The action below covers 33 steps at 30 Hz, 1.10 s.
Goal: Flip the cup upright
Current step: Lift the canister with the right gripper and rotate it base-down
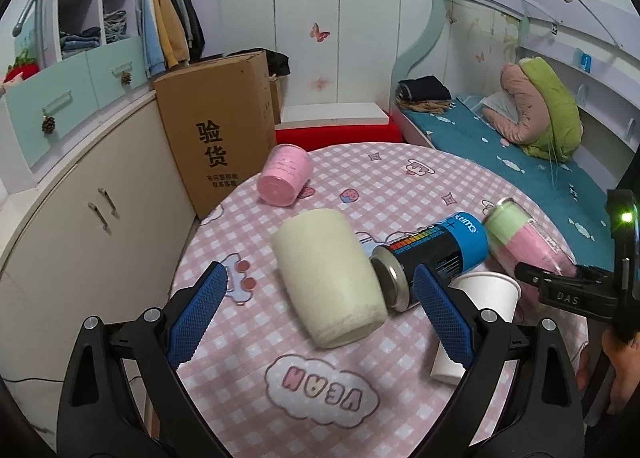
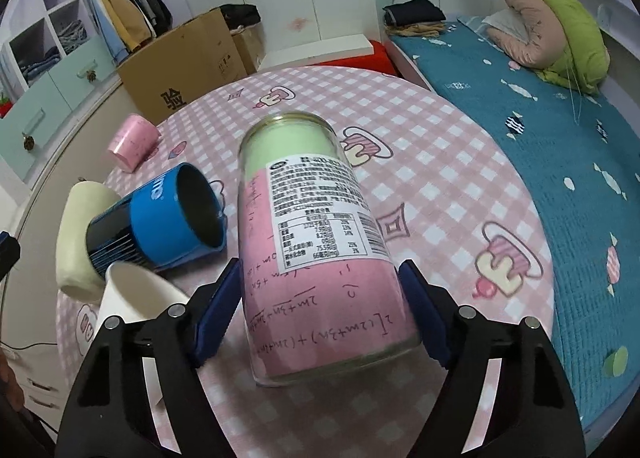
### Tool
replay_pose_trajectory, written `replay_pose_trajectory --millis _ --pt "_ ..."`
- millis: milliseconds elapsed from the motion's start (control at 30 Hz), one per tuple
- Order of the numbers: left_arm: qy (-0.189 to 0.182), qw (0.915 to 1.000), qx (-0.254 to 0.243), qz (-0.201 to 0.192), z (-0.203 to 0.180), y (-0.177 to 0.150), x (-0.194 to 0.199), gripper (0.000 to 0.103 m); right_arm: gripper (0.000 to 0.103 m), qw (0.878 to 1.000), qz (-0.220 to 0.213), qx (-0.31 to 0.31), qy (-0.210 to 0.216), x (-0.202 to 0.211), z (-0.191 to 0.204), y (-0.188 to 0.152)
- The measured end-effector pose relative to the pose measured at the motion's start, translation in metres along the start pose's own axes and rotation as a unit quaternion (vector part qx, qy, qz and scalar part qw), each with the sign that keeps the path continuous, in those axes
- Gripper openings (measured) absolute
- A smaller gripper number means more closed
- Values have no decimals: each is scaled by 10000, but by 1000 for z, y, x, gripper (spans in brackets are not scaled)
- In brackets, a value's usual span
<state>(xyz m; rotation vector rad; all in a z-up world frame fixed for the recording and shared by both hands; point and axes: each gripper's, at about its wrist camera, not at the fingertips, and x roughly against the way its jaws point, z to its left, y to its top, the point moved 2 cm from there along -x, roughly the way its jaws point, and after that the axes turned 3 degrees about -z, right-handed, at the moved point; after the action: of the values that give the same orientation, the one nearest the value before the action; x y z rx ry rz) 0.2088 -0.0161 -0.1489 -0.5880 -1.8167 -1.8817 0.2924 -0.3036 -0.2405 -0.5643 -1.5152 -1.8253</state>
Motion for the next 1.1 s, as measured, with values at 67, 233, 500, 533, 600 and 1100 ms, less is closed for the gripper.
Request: replay_pose_trajectory --millis 67,233,500,533,600,1100 --pt "-34 10000 69 -19 5 -1 7 95 73 9999 -99 -126 -15 11 0 -7" --pt "-65 9998 150 -98 16 -6 30 95 72 9989 -341 -309 -69 44 4 -21" --pt "-186 9993 247 -233 26 -18 66 95 70 9982 -446 -339 -214 78 20 -47" --pt "-200 9992 230 -268 27 -19 71 95 70 9984 -366 -383 -198 77 21 -53" --pt "-211 9991 216 -300 28 -20 77 95 70 9987 -235 -418 -191 76 23 -66" --pt "-109 9993 250 -255 35 -25 76 95 70 9990 260 -157 -335 37 29 -60"
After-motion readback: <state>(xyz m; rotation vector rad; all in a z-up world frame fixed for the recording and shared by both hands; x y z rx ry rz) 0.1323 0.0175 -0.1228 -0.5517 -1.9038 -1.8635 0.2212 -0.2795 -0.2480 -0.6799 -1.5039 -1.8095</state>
